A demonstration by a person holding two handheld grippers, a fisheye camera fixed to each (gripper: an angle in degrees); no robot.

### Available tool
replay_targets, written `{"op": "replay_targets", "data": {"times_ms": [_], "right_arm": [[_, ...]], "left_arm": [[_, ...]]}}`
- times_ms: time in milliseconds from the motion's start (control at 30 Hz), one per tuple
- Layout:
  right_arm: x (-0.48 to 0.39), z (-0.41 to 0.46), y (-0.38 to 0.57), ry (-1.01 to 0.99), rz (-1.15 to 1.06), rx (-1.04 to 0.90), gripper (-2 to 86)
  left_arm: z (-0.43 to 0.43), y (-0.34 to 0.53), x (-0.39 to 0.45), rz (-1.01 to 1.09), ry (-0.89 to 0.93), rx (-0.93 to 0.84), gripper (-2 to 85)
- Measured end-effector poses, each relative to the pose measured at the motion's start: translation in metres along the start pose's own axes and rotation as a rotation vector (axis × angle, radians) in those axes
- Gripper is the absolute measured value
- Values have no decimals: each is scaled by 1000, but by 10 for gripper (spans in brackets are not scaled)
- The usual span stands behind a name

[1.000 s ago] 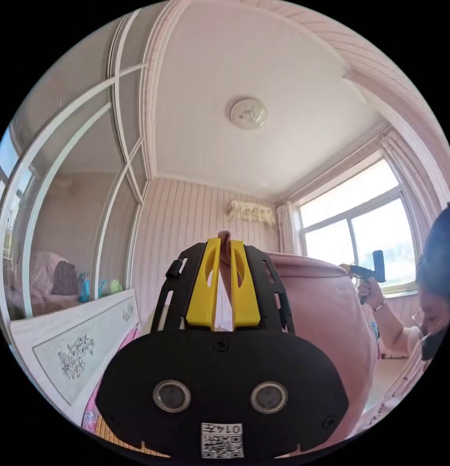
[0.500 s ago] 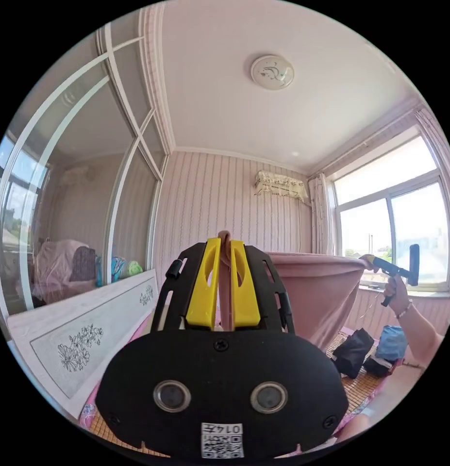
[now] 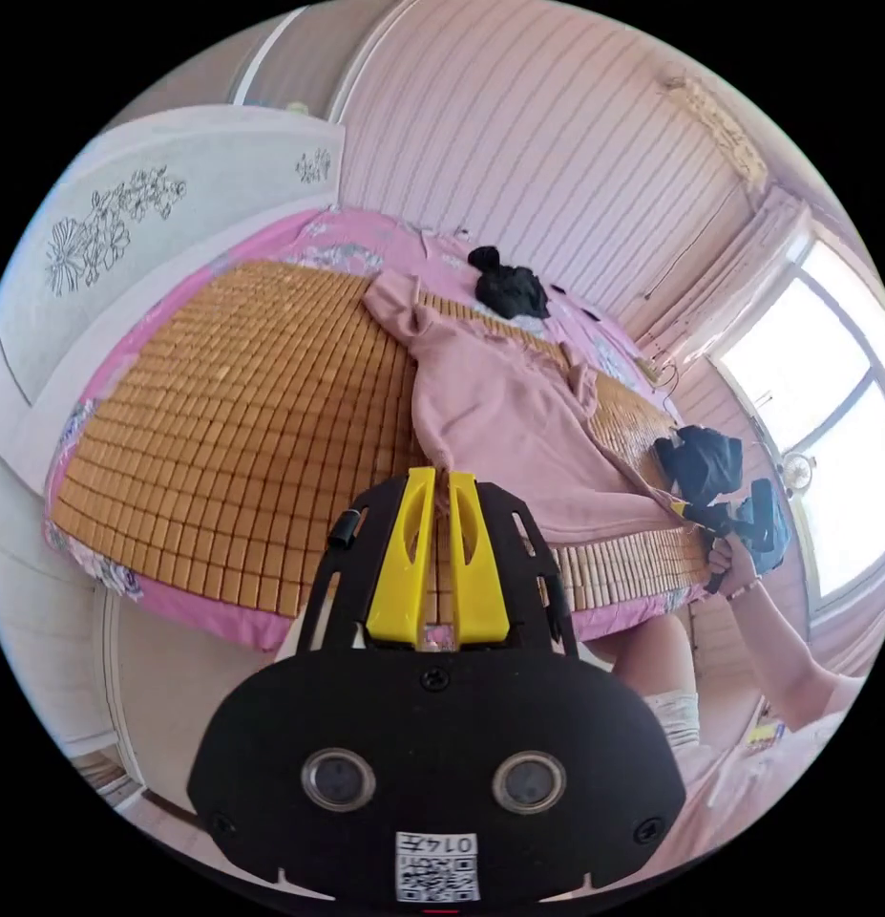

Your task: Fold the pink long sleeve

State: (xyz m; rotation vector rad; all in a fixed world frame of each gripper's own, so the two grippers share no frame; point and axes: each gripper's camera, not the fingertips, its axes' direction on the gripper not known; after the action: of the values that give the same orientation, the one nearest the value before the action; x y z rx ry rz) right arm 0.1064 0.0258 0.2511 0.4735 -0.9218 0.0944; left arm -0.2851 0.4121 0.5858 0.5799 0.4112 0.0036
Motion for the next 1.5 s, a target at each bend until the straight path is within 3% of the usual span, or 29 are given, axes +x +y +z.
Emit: {"op": "replay_targets", "data": {"times_ms": [167, 367, 567, 800, 933, 1067, 1233, 1367, 1500], "right_arm": [[65, 18, 26, -39, 122, -71, 31], [112, -7, 34, -115, 154, -89, 39], [133, -24, 36, -78, 145, -151, 51], [142, -50, 25, 183, 62, -70, 101], [153, -34, 8, 318, 24, -174, 128], [180, -32, -3, 256, 54, -292, 34], [200, -64, -6, 143, 4, -379, 26], [222, -106, -18, 140, 15, -326, 45], [258, -154, -65, 163, 19, -164, 68]], "left_arm": [[54, 18, -18, 38, -67, -233, 0], [60, 8, -25, 80, -52, -303, -1], [56, -7, -25, 116, -56, -295, 2], [71, -39, -37, 92, -71, -296, 5], [83, -55, -41, 88, -86, -307, 6], [90, -70, -46, 89, -93, -316, 8], [101, -82, -54, 74, -45, -390, 15], [81, -104, -60, 93, -145, -320, 13], [83, -136, -44, 207, -114, -267, -2]]}}
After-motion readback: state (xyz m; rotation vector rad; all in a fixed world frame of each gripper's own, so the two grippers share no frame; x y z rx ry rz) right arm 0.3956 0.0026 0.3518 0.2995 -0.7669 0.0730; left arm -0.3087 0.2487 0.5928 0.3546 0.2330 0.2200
